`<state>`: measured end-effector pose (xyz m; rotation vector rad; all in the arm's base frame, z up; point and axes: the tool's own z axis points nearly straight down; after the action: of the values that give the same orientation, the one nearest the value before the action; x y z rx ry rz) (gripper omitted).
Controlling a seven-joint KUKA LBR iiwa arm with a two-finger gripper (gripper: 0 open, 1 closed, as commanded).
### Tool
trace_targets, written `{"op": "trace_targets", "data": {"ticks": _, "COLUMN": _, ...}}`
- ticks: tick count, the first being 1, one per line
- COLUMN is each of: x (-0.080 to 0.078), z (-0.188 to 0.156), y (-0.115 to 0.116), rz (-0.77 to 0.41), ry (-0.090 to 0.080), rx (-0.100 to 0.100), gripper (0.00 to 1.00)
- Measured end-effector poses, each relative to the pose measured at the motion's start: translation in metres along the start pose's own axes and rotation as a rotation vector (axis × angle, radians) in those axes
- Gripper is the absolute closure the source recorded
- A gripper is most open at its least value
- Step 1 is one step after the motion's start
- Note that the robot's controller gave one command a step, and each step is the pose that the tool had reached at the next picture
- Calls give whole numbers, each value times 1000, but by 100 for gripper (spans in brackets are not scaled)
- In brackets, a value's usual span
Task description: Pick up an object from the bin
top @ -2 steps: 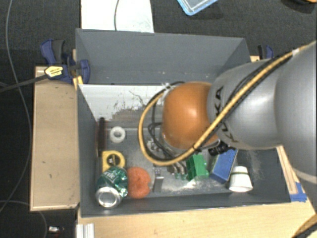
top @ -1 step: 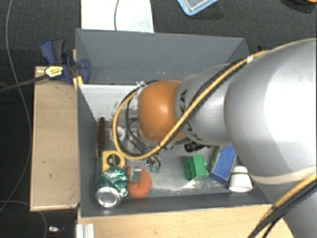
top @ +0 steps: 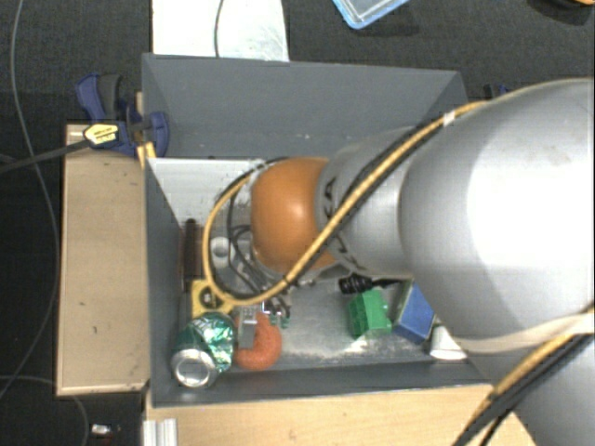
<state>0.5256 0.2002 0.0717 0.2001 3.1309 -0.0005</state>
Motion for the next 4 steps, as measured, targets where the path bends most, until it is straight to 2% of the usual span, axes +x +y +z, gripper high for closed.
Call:
{"op": "trace_targets", "data": {"ticks": 1, "x": 4, "z": -2, "y": -46, "rz": 14, "ry": -2, "rx": -5, "gripper": 0}}
{"op": "trace_targets", "data": {"ticks": 2, "x": -26, "z": -7, "y": -65, "rz": 91, "ry": -7, "rx": -7, "gripper": 0}}
{"op": "trace_targets", "data": {"ticks": 3, "x": -13, "z": -9, "y": -128, "rz": -59, "ry": -3, "rx": -5, "gripper": 0}}
{"op": "trace_targets", "data": {"ticks": 4, "x": -8, "z": -7, "y": -151, "rz": -55, "ry": -5, "rx": -3, "gripper": 0}}
